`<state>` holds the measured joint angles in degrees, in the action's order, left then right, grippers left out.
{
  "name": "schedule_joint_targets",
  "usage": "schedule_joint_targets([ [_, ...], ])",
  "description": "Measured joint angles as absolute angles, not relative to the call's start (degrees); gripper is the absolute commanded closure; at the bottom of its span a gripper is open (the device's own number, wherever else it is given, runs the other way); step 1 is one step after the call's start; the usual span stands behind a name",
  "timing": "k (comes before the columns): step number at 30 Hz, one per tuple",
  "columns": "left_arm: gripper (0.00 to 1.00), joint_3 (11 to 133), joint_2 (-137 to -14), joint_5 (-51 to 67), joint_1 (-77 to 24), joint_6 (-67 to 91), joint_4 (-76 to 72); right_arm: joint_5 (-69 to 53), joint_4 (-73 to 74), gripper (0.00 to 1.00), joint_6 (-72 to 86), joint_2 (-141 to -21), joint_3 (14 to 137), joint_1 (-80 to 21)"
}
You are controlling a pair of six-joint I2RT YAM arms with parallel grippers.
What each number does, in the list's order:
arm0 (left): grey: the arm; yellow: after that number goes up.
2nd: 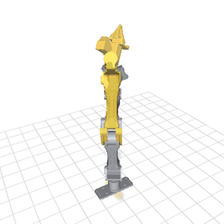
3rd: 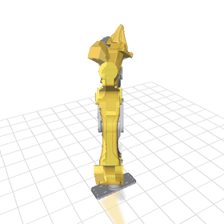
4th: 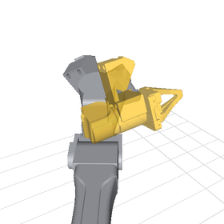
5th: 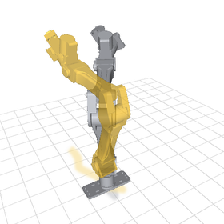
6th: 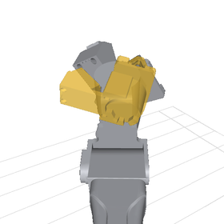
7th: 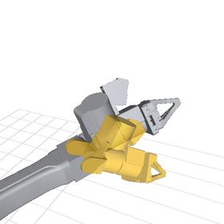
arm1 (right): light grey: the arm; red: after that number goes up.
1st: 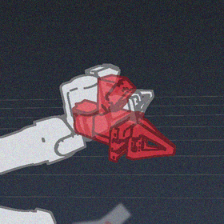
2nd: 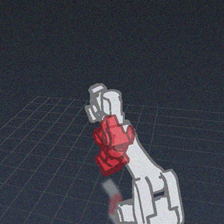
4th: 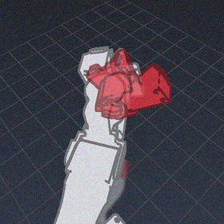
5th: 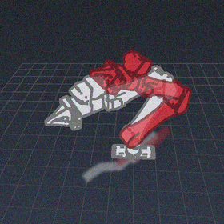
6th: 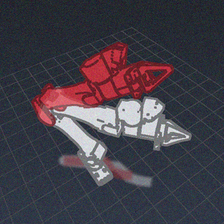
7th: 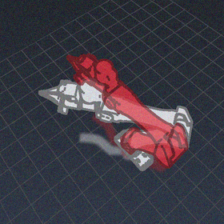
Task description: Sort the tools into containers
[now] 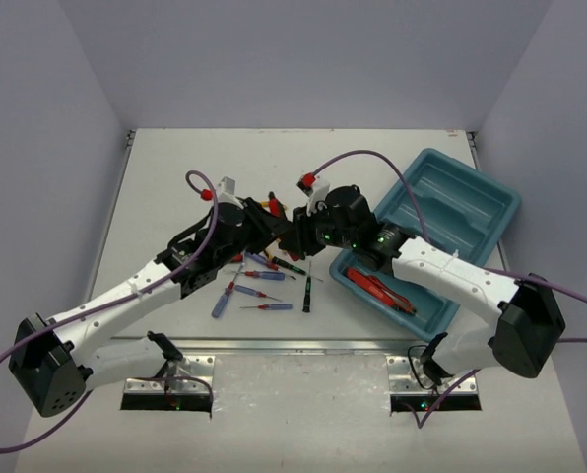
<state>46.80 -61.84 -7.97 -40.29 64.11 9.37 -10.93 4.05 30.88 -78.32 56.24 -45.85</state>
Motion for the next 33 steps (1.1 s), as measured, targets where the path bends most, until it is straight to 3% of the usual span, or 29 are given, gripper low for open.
schedule_joint_targets([
  [1,0.71,46.78,-61.65,-8.16,-40.27,63.92,9.67,-9.77,4.77,1.0,30.81,-78.54,56.34,-45.78],
  [2,0.67,46.77,-61.53,-8.39,-40.25,63.75,9.75,-9.45,4.99,1.0,30.37,-78.58,56.43,-45.59],
  [4,0.17,46.76,-61.32,-8.23,-40.29,63.37,9.57,-8.47,5.32,1.0,29.73,-78.28,56.57,-45.92],
  [5,0.0,46.76,-61.13,-8.2,-40.3,63.21,9.44,-8.24,5.33,1.0,29.63,-78.15,56.64,-45.98],
  [10,0.0,48.16,-59.19,-12.75,-40.55,60.56,12.19,-2.12,13.13,1.0,22.41,-74.56,56.9,-46.12],
  [16,0.0,51.86,-53.63,-24.72,-36.19,57.92,24.43,9.34,29.97,1.0,6.19,-59.25,53.07,-45.82],
  [20,0.0,49.21,-51.3,-24.99,-27.82,56.01,26.33,14.26,36.65,1.0,-4.18,-49.9,46.79,-45.82],
  [24,0.0,46.84,-53.97,-23.36,-24.69,54.46,28.1,18.45,43.54,0.97,-12.16,-48.59,40.68,-44.79],
  [25,0.0,46.56,-55.01,-22.74,-24.64,54.13,28.59,18.89,44.91,0.93,-13.7,-49.15,39.67,-43.97],
  [30,0.0,45.21,-56.9,-20.88,-24.64,52.9,29.42,19.22,48.27,0.48,-18.3,-49.24,38.15,-39.06],
  [33,0.0,44.71,-56.9,-21.21,-24.6,52.75,29.84,19.22,48.8,0.36,-19.3,-48.91,38.55,-38.11],
])
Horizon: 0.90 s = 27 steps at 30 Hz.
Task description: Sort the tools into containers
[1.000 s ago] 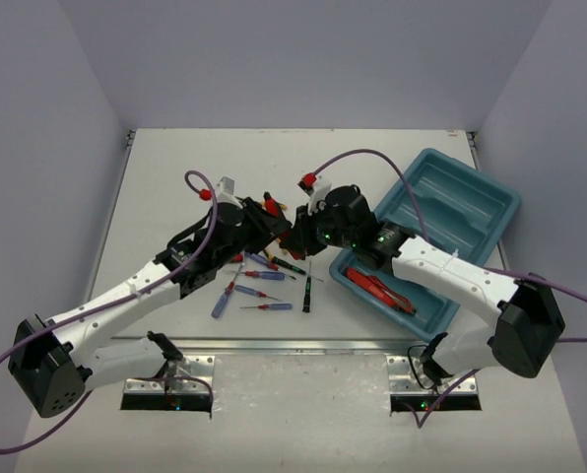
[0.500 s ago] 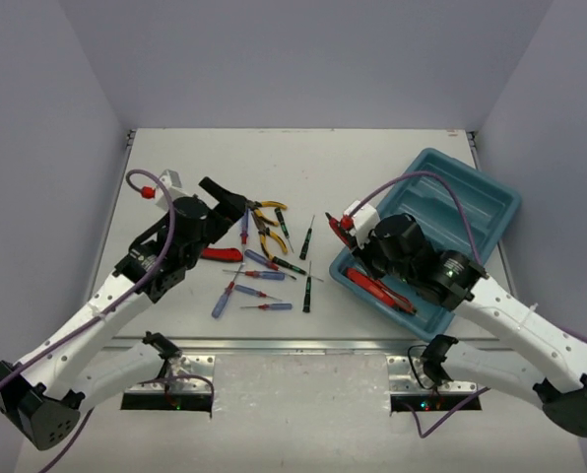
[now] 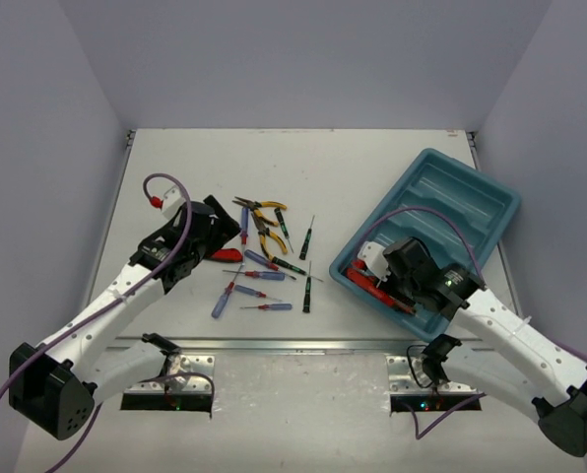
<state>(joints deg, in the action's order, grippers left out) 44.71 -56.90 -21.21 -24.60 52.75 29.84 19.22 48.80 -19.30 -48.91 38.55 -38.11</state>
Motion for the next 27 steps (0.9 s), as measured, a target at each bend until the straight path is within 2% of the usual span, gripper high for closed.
schedule_joint_targets([
  [1,0.0,44.58,-56.9,-21.54,-24.58,52.81,29.99,19.07,48.94,0.32,-19.42,-49.01,38.79,-38.09],
  [4,0.0,44.36,-57.06,-22.77,-24.49,53.33,31.17,18.85,49.58,0.01,-19.45,-49.51,39.89,-38.06],
  [16,0.01,45.36,-68.99,-27.0,-24.25,67.49,43.8,15.9,50.53,0.01,-13.61,-51.77,50.58,-38.0],
  [23,0.03,45.96,-73.41,-26.4,-19.67,70.8,40.43,13.9,48.58,0.01,-10.95,-55.37,50.33,-38.0],
  [27,0.1,49.33,-81.4,-24.65,-16.1,70.74,37.78,10.9,46.99,0.01,-9.84,-53.61,50.11,-38.0],
])
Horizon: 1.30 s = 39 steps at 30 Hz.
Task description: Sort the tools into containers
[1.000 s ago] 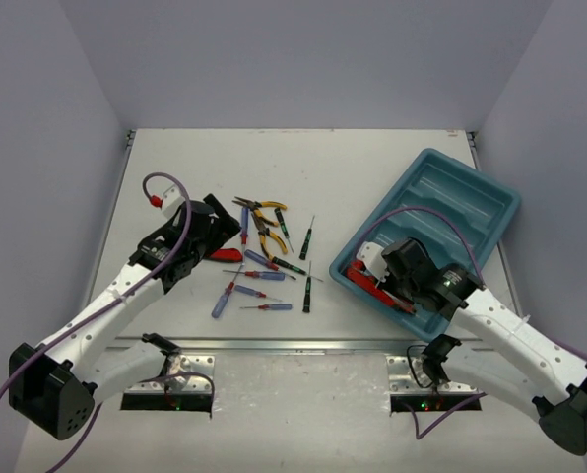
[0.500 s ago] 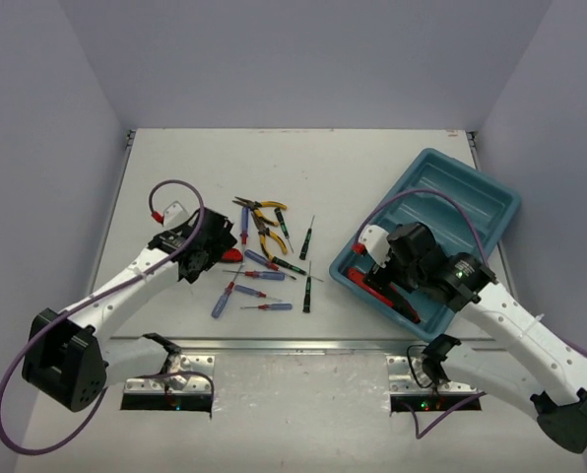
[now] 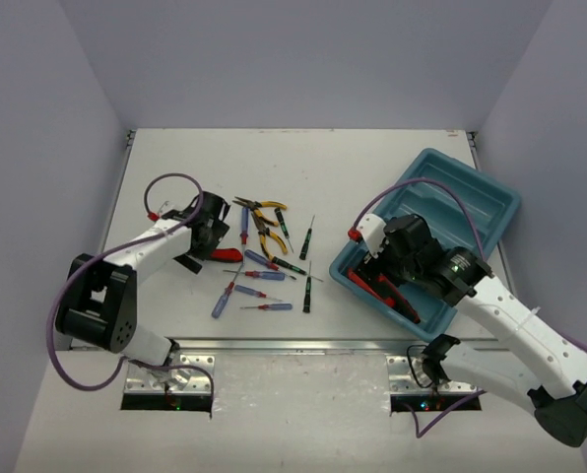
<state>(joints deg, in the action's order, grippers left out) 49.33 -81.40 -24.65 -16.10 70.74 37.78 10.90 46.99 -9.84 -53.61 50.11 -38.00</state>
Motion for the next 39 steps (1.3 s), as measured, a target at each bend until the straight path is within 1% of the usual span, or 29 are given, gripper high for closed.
schedule_joint_targets([
  [1,0.11,50.39,-83.99,-24.17,-15.54,70.7,36.92,10.34,46.58,0.01,-9.62,-53.09,50.04,-38.02],
  [2,0.18,51.15,-86.23,-23.67,-15.11,70.7,36.05,9.99,46.18,0.01,-9.36,-52.61,49.97,-38.02],
  [3,0.21,51.58,-88.13,-23.22,-14.86,70.66,35.28,9.82,45.81,0.01,-9.11,-52.21,49.9,-38.02],
  [5,0.23,52.09,-91.35,-22.53,-14.42,70.61,34.49,9.33,45.28,0.01,-8.78,-51.75,49.82,-38.02],
  [6,0.26,52.31,-92.98,-22.23,-14.22,70.67,34.14,8.92,45.19,0.01,-8.67,-51.68,49.8,-38.02],
  [8,0.34,53.07,-95.8,-21.83,-14.11,70.48,33.72,8.28,45.07,0.01,-8.45,-51.63,49.76,-38.01],
  [10,0.46,54.47,-97.21,-21.59,-13.82,70.29,33.4,7.36,45.04,0.01,-8.28,-51.29,49.6,-38.0],
  [11,0.47,55.05,-97.76,-21.57,-13.71,70.11,33.18,6.98,45.06,0.01,-8.2,-51.0,49.49,-38.02],
  [12,0.55,55.43,-98.2,-21.54,-13.51,70.12,32.94,6.68,45.04,0.01,-8.07,-50.66,49.42,-38.02],
  [14,0.67,56.26,-99.15,-21.33,-13.14,69.72,32.34,5.89,45.02,0.01,-7.85,-49.85,49.39,-38.02],
  [16,0.82,57.6,-100.39,-21.28,-12.89,69.45,32.23,5.23,44.85,0.01,-7.68,-48.87,49.32,-38.02],
  [19,0.99,59.6,-101.93,-20.75,-12.23,68.74,31.52,3.84,43.8,0.01,-7.48,-47.87,49.01,-38.02],
  [23,1.0,62.43,-103.74,-20.52,-11.15,67.73,31.72,0.92,41.13,0.01,-4.49,-47.47,48.3,-38.02],
  [26,1.0,61.82,-101.61,-21.14,-10.79,67.82,32.19,-5.58,33.85,0.01,1.18,-45.8,45.53,-38.0],
  [28,1.0,59.65,-96.72,-21.4,-10.79,67.75,32.51,-10.52,27.31,0.01,5.29,-44.12,42.31,-38.02],
  [30,1.0,55.89,-88.17,-21.23,-11.38,66.81,29.81,-14.04,22.32,0.01,10.6,-44.38,40.47,-38.14],
  [33,1.0,49.88,-73.47,-20.01,-14.02,63.73,22.77,-17.29,17.04,0.01,18.02,-49.04,40.97,-38.15],
  [36,1.0,44.53,-62.38,-16.7,-22.14,61.71,12.36,-19.08,11.8,0.01,24.8,-56.58,43.45,-38.45],
  [38,1.0,42.5,-59.53,-13.56,-27.96,61.35,6.75,-19.83,8.46,0.01,28.55,-60.06,43.7,-38.73],
  [39,1.0,41.73,-59.09,-12.2,-31.04,61.25,4.15,-20.01,7.8,0.03,30.12,-61.3,43.94,-38.81],
])
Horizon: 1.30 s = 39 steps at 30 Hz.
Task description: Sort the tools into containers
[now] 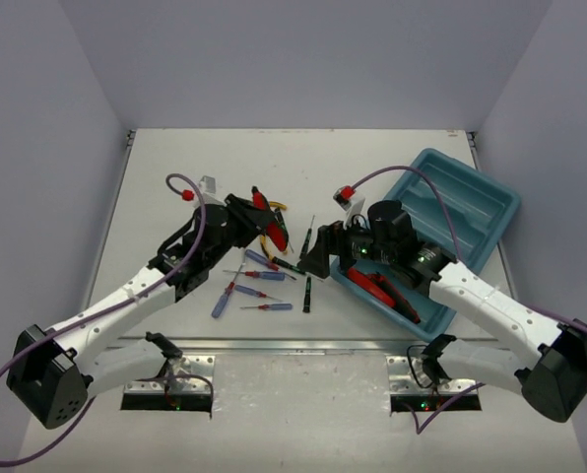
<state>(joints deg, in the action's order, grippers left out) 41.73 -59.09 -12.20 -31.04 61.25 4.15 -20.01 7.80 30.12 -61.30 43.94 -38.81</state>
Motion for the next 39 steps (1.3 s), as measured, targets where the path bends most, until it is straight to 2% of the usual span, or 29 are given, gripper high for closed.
schedule_joint_targets([
  [4,1.0,38.32,-59.27,-8.12,-38.12,61.3,-2.7,-19.75,5.52,0.08,34.22,-65.08,46.34,-38.87],
  [7,1.0,37.35,-59.66,-6.93,-41.41,61.46,-5.4,-19.61,4.01,0.17,35.94,-66.3,47.21,-38.87],
  [8,1.0,37.31,-59.82,-6.68,-42.21,61.59,-6.21,-19.5,3.64,0.21,36.39,-66.55,47.24,-38.87],
  [14,1.0,37.15,-60.17,-6.37,-45.33,62.22,-10.61,-20.05,3.18,0.63,37.86,-68.1,47.24,-38.88],
  [15,0.96,37.14,-60.29,-6.54,-45.65,62.2,-10.81,-20.6,2.93,0.78,37.96,-68.3,47.24,-38.89],
  [16,0.79,37.1,-60.48,-6.66,-45.74,62.16,-10.83,-21.28,2.65,0.94,37.91,-68.41,47.24,-39.0],
  [17,0.46,37.05,-60.67,-6.81,-45.77,61.99,-10.76,-21.3,2.65,1.0,37.56,-68.45,47.25,-39.18],
  [18,0.09,37.04,-60.78,-6.95,-45.78,61.75,-10.56,-20.77,3.02,1.0,37.08,-68.46,47.27,-39.16],
  [19,0.0,37.04,-60.86,-7.05,-45.78,61.82,-10.52,-20.93,3.24,1.0,36.8,-68.51,47.27,-39.0],
  [23,0.0,39.4,-61.05,-8.15,-46.17,60.47,-7.51,-18.4,7.74,1.0,30.68,-67.5,47.62,-39.03],
  [29,0.0,49.23,-61.48,-18.88,-46.34,56.23,9.16,-2.32,24.5,1.0,8.49,-56.57,47.07,-38.89],
  [34,0.0,45.93,-56.58,-23.4,-44.46,54.07,17.44,8.53,34.54,1.0,-6.51,-46.96,44.55,-38.55],
  [39,0.0,44.53,-54.86,-24.3,-42.39,51.52,23.22,12.8,42.54,1.0,-15.24,-46.98,44.38,-35.96],
])
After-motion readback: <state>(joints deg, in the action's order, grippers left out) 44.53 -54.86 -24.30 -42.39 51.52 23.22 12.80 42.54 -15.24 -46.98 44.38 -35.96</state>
